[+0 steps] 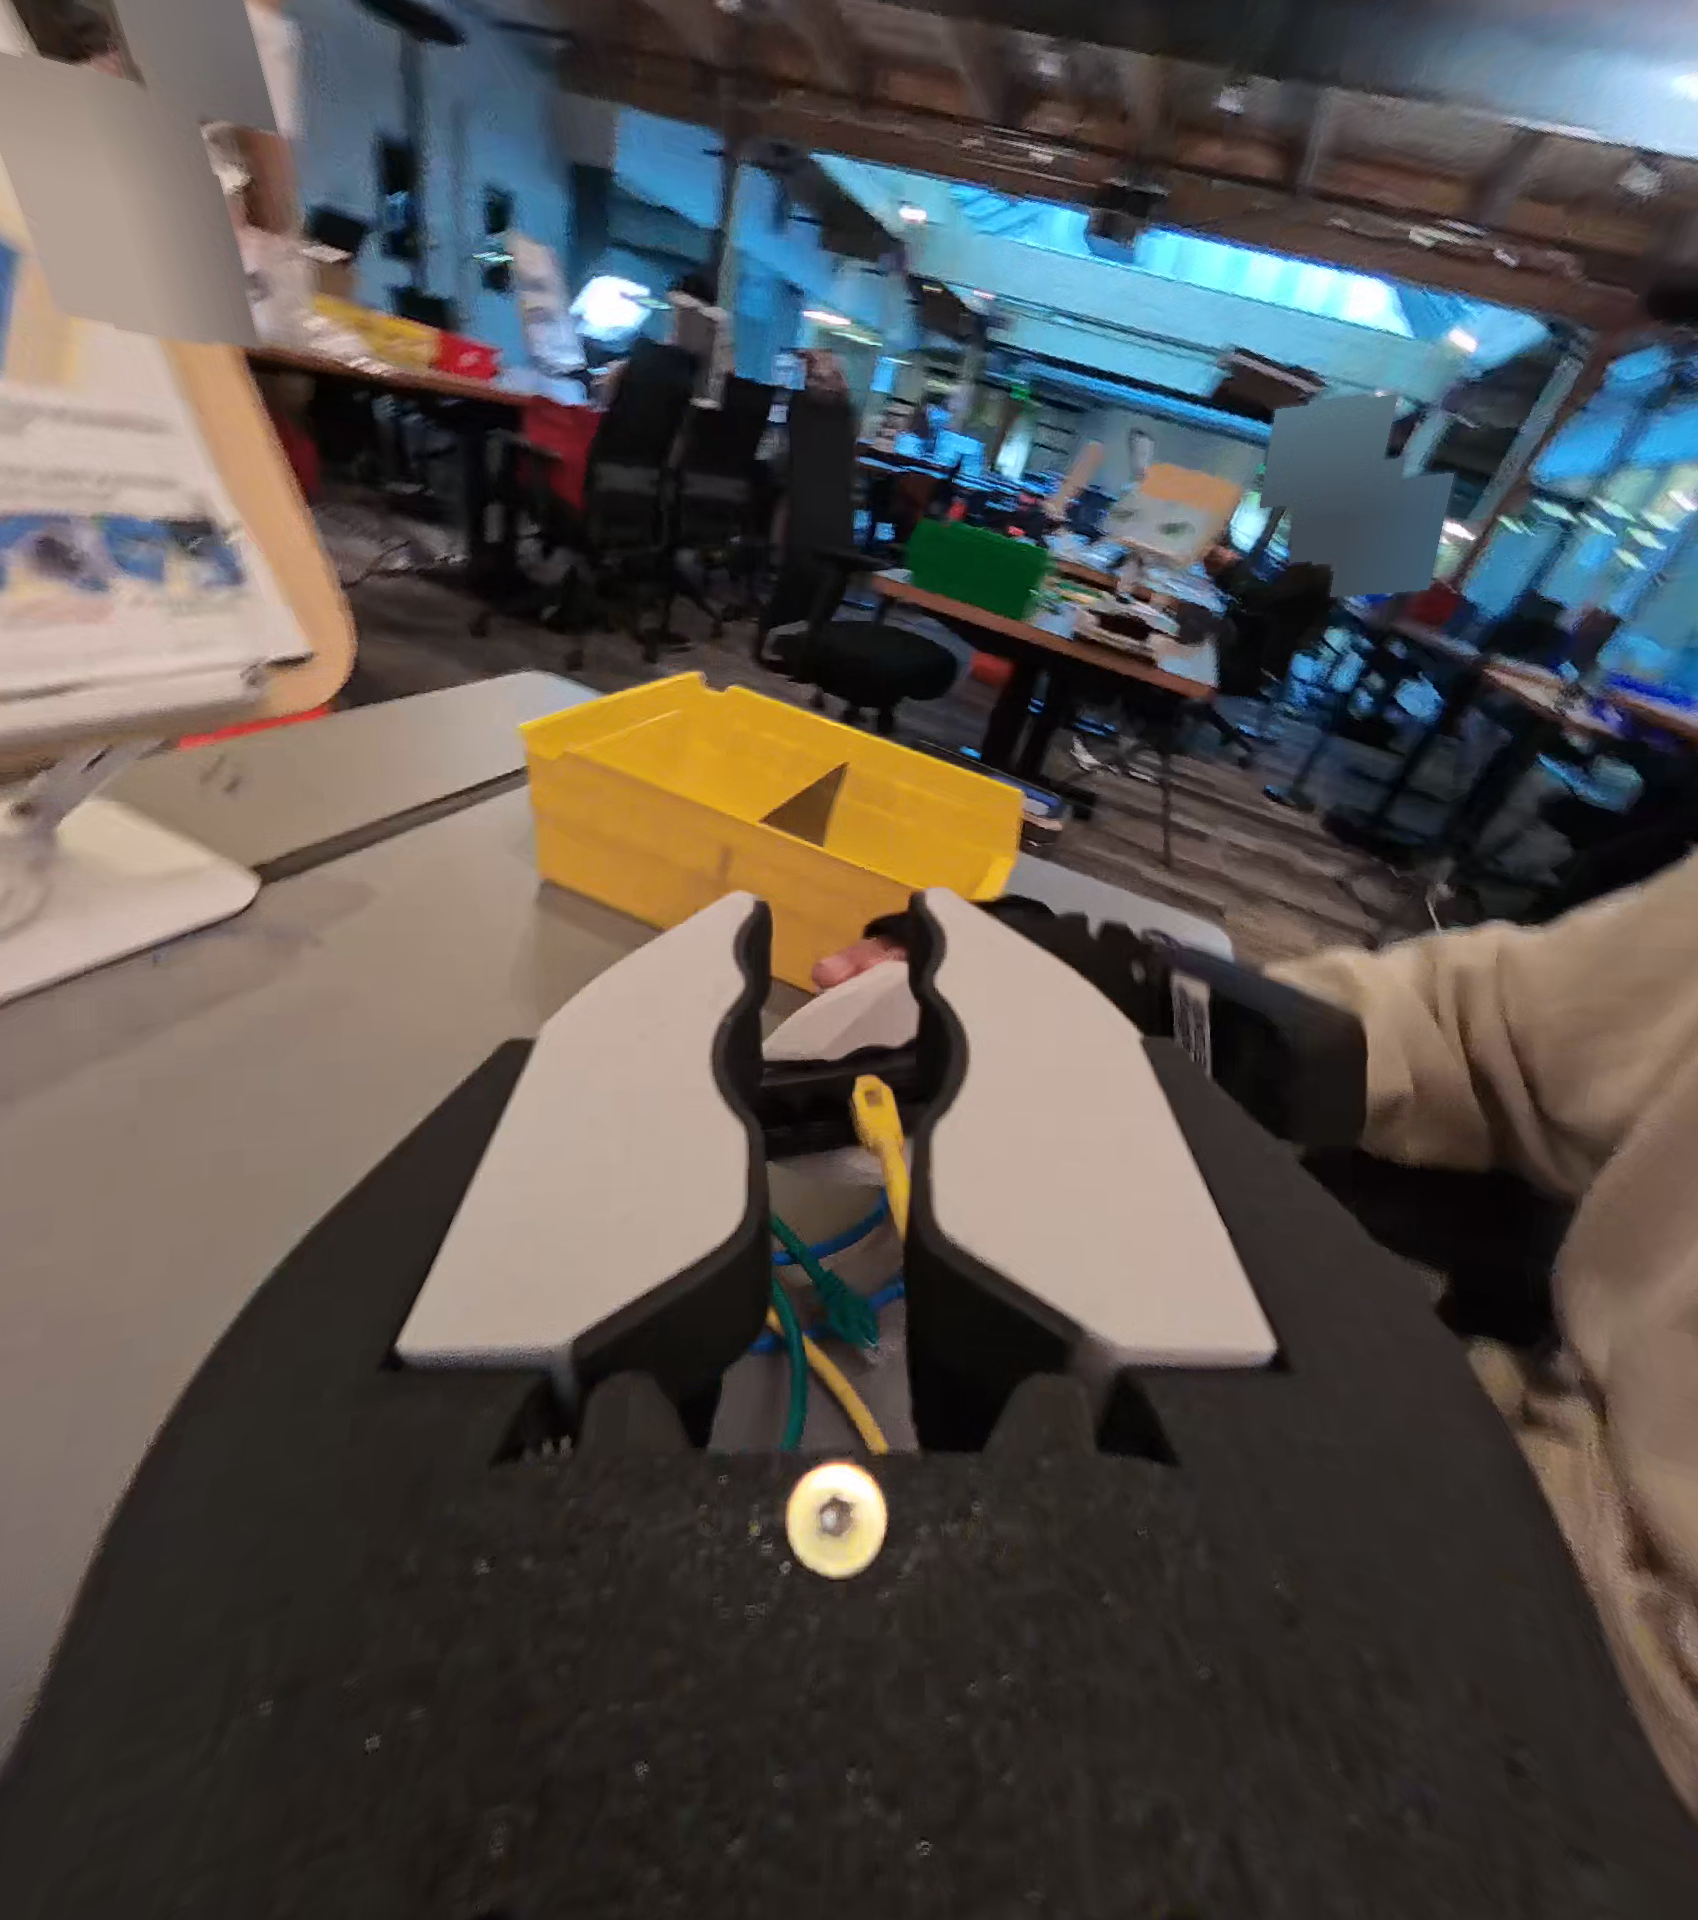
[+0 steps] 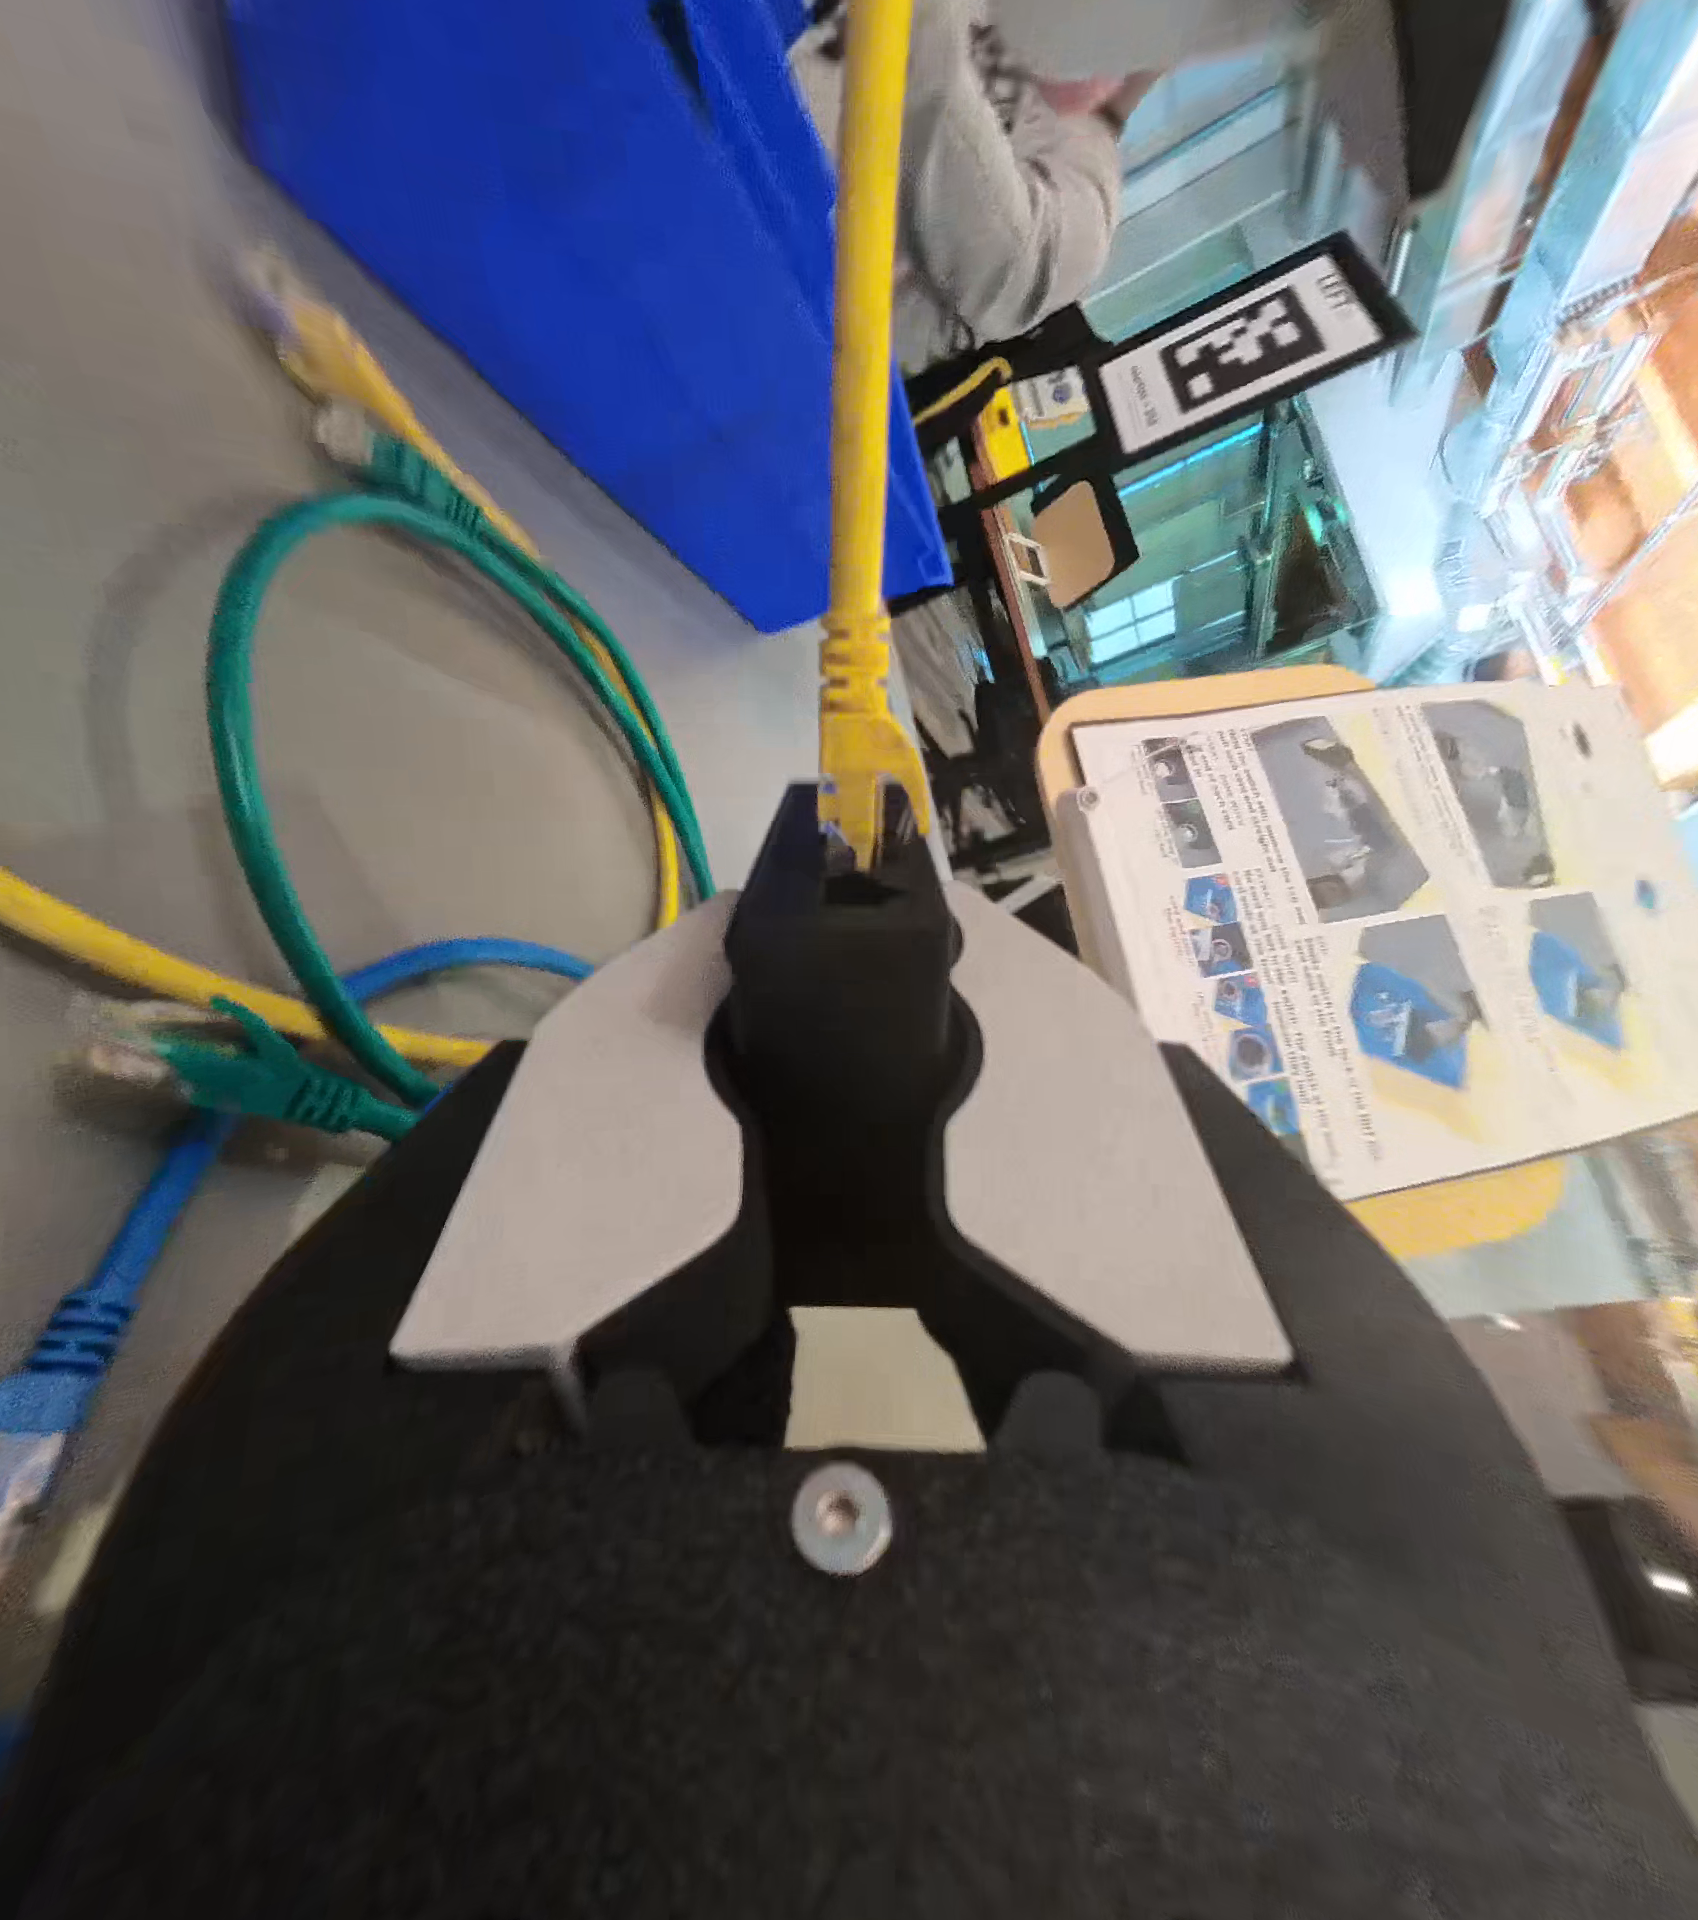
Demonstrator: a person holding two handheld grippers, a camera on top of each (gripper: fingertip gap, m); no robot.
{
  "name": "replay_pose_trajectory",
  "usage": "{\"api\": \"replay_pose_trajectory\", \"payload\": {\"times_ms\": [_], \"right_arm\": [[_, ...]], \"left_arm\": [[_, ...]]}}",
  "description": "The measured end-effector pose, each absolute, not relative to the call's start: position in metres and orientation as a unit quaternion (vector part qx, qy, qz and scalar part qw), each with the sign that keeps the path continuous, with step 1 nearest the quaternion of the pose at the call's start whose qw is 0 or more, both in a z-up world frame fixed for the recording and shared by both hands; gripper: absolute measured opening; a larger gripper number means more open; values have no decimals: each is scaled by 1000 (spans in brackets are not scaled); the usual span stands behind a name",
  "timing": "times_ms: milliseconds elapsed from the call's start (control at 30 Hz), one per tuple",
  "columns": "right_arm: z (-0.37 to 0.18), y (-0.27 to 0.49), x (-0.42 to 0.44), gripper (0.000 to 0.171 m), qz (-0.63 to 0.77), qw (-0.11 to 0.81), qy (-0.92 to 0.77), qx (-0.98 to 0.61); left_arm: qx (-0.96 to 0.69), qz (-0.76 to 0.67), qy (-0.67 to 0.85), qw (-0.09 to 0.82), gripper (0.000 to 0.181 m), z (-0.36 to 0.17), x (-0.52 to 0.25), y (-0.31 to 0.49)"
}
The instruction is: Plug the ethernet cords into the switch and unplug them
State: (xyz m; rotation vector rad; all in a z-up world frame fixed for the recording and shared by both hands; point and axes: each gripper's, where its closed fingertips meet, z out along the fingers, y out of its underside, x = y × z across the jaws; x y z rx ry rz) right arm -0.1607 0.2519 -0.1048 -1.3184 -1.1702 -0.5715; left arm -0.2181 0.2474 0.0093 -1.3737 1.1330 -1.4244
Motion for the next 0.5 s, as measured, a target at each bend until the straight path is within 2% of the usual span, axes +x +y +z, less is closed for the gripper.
{"api": "replay_pose_trajectory", "payload": {"times_ms": [167, 233, 300, 400, 467, 500], "right_arm": [[-68, 230, -179, 30, -87, 652, -502, -561], [-56, 229, -174, 30, -62, 661, -481, -572], [-44, 219, -176, 30, 2, 674, -472, -568], [-21, 203, -180, 30, 129, 697, -434, -556], [-15, 196, -187, 30, 229, 688, -412, -551], [-14, 195, -190, 30, 260, 686, -404, -547]], "left_arm": [[-498, -496, 565, 432, 42, -17, -207, 239], [-481, -485, 585, 437, 44, -22, -203, 237], [-470, -509, 583, 425, 46, -21, -200, 235], [-434, -562, 593, 380, 58, -19, -193, 214], [-405, -568, 615, 368, 57, -22, -187, 198], [-391, -572, 620, 367, 51, -21, -183, 193]]}}
